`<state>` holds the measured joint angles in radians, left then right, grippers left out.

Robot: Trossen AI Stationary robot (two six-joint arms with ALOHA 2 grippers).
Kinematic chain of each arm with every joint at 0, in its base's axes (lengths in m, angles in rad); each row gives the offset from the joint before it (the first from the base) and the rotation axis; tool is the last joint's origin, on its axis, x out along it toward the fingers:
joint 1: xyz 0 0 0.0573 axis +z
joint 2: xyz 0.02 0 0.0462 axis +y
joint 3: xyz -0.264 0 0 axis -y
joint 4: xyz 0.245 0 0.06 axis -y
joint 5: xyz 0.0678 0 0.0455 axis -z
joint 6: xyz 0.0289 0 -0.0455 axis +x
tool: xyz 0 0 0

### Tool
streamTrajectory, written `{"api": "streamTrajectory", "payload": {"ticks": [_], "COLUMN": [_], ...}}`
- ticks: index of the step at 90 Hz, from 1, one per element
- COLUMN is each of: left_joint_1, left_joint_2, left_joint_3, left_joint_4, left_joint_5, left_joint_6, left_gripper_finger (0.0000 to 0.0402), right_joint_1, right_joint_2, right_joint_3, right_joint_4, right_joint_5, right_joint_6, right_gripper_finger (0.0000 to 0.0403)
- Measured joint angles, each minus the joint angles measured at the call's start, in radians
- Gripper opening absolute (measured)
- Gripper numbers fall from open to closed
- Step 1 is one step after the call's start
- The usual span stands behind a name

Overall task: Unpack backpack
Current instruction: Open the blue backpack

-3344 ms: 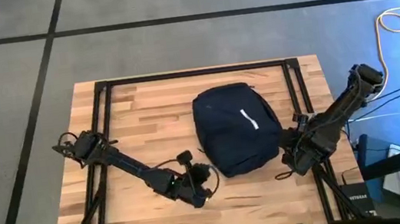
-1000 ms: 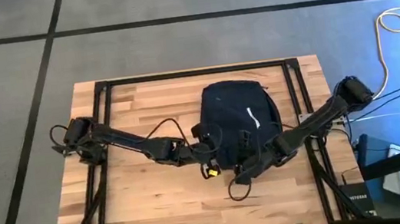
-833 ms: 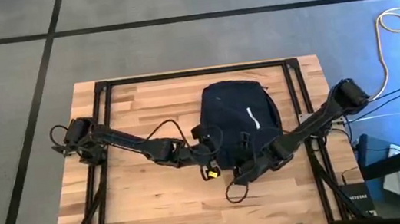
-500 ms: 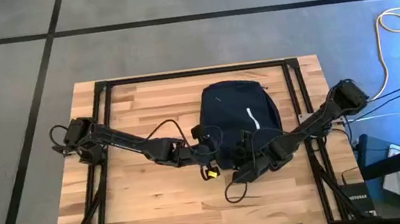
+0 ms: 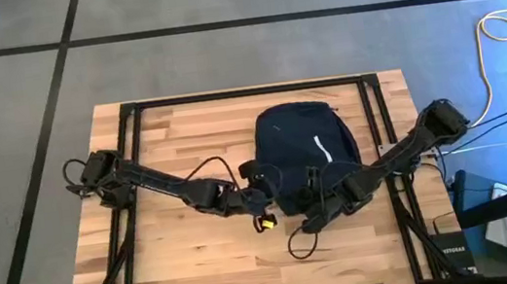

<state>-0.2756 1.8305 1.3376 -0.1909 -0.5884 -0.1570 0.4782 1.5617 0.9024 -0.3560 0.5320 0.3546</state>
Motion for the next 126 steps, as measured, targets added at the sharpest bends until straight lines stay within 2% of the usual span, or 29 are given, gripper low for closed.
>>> {"api": "streamTrajectory", "payload": {"ticks": [44, 69, 89, 116, 126], "left_joint_1": [0.084, 0.125, 0.202, 0.346, 0.395], "left_joint_2": [0.0, 0.0, 0.0, 0.0, 0.0], "left_joint_3": [-0.006, -0.006, -0.007, -0.007, -0.007], "left_joint_4": [-0.159, -0.172, -0.182, -0.317, -0.304], "left_joint_5": [-0.014, -0.02, -0.029, -0.024, -0.025], "left_joint_6": [-0.071, -0.023, 0.045, 0.058, 0.122], "left_gripper_finger": [0.0, 0.0, 0.0, 0.0, 0.0], "right_joint_1": [0.061, 0.12, 0.171, 0.17, 0.17], "right_joint_2": [-0.122, -0.164, -0.21, -0.222, -0.222], "right_joint_3": [0.0, 0.0, 0.0, 0.0, 0.0], "right_joint_4": [-0.14, -0.233, -0.233, -0.249, -0.247], "right_joint_5": [0.006, -0.034, -0.067, -0.09, -0.09], "right_joint_6": [0.006, -0.019, -0.075, -0.078, -0.095], "right_gripper_finger": [0.0001, 0.0001, 0.0001, 0.0001, 0.0001]}}
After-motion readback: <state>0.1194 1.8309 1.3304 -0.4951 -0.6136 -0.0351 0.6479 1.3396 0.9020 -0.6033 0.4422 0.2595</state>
